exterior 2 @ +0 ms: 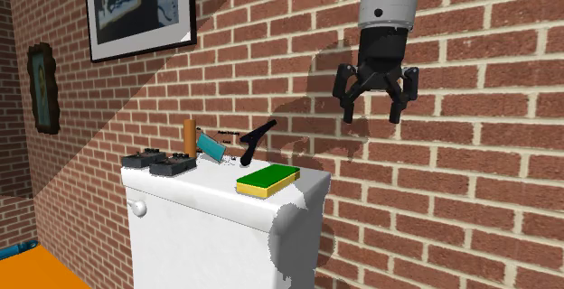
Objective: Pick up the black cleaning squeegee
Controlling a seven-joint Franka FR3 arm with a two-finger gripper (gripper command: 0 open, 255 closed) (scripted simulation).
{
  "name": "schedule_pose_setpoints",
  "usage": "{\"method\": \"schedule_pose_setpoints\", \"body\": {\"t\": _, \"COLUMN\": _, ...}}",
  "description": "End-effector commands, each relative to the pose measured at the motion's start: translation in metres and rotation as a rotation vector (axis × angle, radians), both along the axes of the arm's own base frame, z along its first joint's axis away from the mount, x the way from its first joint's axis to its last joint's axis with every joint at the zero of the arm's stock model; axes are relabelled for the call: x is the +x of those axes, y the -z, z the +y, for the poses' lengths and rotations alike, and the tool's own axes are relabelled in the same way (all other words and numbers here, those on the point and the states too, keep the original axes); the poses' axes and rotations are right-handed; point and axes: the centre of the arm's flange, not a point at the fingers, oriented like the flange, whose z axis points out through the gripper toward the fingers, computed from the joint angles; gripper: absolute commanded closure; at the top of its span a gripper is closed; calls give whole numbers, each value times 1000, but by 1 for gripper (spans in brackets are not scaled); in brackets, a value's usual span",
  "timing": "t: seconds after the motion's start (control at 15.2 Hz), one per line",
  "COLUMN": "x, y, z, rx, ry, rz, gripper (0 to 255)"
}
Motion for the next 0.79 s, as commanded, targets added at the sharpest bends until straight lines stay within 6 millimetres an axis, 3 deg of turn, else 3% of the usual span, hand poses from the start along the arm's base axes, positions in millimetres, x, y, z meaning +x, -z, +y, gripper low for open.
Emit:
{"method": "schedule_pose_setpoints", "body": {"t": 0.0, "x": 0, "y": 0, "z": 0, "rx": 0, "ry": 0, "rz": 0, "gripper": 0}}
{"method": "schedule_pose_setpoints", "body": {"t": 0.73, "x": 88, "y": 23, "z": 121, "rx": -54, "ry": 157, "rz": -44, "gripper": 0}}
